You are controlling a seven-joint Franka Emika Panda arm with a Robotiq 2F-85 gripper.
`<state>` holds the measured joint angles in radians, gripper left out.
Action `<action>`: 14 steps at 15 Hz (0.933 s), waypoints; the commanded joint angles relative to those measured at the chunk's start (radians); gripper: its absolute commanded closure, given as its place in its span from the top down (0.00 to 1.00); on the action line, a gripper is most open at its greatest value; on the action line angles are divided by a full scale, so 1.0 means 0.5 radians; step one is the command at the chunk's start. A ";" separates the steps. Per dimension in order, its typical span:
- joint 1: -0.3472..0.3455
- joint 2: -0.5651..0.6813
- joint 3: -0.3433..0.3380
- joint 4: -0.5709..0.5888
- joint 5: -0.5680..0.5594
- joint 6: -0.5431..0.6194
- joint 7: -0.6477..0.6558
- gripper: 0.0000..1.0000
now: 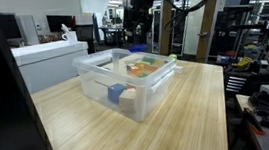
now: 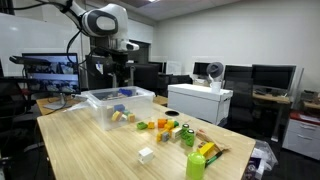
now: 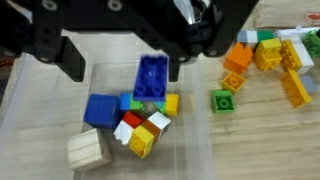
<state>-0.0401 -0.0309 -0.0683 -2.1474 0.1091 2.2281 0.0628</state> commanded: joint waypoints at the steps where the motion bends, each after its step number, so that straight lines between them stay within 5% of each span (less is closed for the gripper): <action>1: -0.102 0.040 -0.092 0.069 0.099 -0.039 -0.086 1.00; 7: -0.173 0.106 -0.162 0.057 0.107 -0.019 -0.128 1.00; 14: -0.423 0.342 -0.370 0.236 0.039 -0.077 -0.520 1.00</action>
<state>-0.2059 0.0739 -0.2278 -2.0962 0.1455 2.2246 -0.1469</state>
